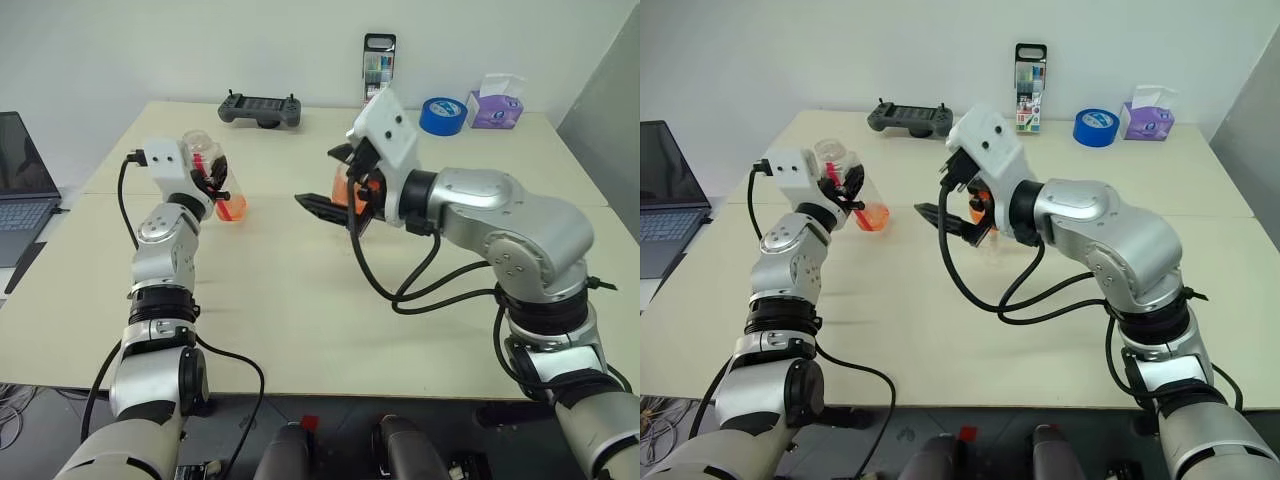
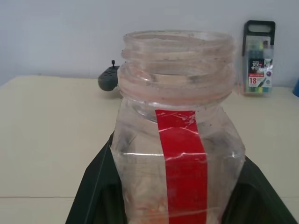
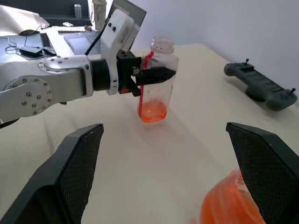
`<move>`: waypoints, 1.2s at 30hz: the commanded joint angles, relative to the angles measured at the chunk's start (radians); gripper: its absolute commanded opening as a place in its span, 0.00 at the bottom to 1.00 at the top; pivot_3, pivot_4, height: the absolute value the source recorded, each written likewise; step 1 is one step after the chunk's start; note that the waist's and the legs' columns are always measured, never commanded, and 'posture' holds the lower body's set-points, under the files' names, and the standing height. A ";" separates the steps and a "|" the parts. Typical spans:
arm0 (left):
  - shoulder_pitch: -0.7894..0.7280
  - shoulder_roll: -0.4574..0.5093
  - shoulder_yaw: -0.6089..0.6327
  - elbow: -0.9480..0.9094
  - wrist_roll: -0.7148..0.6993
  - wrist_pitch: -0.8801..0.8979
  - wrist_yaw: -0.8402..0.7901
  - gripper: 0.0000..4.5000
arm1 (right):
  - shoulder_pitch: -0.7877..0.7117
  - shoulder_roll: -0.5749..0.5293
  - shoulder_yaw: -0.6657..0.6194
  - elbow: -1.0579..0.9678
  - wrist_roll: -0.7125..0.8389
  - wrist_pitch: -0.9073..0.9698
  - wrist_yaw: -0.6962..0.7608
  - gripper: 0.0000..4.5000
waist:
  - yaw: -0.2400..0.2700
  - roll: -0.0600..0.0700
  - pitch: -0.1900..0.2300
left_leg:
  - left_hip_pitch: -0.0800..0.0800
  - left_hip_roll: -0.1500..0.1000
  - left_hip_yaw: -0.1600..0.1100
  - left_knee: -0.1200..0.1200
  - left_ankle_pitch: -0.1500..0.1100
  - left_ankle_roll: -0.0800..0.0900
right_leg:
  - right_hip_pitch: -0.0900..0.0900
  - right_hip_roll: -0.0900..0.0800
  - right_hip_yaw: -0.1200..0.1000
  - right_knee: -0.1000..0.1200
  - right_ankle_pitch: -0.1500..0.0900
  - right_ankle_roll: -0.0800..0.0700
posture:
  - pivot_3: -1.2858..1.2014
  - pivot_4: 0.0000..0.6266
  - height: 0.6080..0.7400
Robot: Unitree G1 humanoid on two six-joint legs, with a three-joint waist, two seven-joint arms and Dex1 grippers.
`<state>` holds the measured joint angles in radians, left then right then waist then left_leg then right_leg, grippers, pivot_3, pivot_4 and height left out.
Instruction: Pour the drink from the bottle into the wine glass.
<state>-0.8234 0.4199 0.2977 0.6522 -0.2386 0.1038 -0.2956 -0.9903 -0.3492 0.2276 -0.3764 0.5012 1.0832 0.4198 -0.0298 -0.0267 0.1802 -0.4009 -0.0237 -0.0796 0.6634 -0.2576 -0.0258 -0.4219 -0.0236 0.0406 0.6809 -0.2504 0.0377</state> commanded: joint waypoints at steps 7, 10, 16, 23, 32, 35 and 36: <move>0.020 0.023 -0.045 0.019 0.042 -0.008 -0.035 0.38 | -0.044 0.029 0.002 -0.012 -0.010 -0.017 0.050 1.00 | -0.002 0.000 0.000 | 0.000 0.000 0.000 0.000 0.000 0.000 | 0.000 0.000 0.000 0.000 0.000 0.000 | 0.52 0.24 1.00; 0.027 0.023 -0.048 0.019 0.056 -0.012 -0.008 0.38 | -0.041 0.027 0.006 -0.006 -0.023 -0.025 0.051 1.00 | -0.002 0.000 0.000 | 0.000 0.000 0.000 0.000 0.000 0.000 | 0.000 -0.001 0.000 0.000 0.000 0.000 | 0.52 0.24 1.00; 0.049 0.025 -0.051 -0.003 0.063 0.001 0.011 0.82 | -0.042 0.023 0.007 0.005 -0.040 -0.039 0.057 1.00 | -0.002 0.000 0.000 | 0.001 0.001 0.000 -0.001 0.000 0.000 | 0.000 -0.002 0.000 0.000 0.000 0.000 | 0.52 0.24 1.00; 0.138 0.029 -0.069 -0.148 0.063 0.067 -0.011 0.99 | -0.045 0.022 -0.001 0.012 -0.063 -0.065 0.067 1.00 | -0.002 0.000 0.000 | 0.000 0.001 0.000 -0.001 0.000 0.000 | 0.000 -0.003 0.000 0.000 0.000 0.000 | 0.52 0.24 1.00; 0.195 0.035 -0.049 -0.279 0.050 0.155 0.009 0.99 | -0.049 0.008 -0.007 0.024 -0.075 -0.093 0.080 1.00 | -0.002 0.000 0.000 | 0.000 0.001 0.000 -0.001 0.000 0.000 | 0.000 -0.004 0.000 0.000 0.000 0.000 | 0.52 0.24 1.00; 0.235 0.051 -0.042 -0.363 0.034 0.206 -0.010 0.99 | -0.051 -0.004 -0.007 0.026 -0.083 -0.103 0.093 1.00 | -0.002 0.000 0.000 | 0.000 0.001 0.000 -0.001 0.000 0.000 | 0.000 -0.004 0.000 0.000 0.000 0.000 | 0.52 0.24 1.00; 0.252 0.059 -0.037 -0.401 0.021 0.228 -0.022 0.99 | -0.051 -0.008 -0.008 0.027 -0.087 -0.105 0.096 1.00 | -0.002 0.000 0.000 | 0.000 0.001 0.000 -0.001 0.000 0.000 | 0.000 -0.004 0.000 -0.001 0.000 0.000 | 0.52 0.24 1.00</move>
<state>-0.5797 0.4532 0.2410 0.3298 -0.1983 0.3100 -0.3026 -1.0056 -0.3489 0.2480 -0.3366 0.4205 1.0075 0.5056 -0.0317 -0.0268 0.1800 -0.4005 -0.0231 -0.0798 0.6622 -0.2579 -0.0260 -0.4222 -0.0275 0.0406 0.6804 -0.2504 0.0376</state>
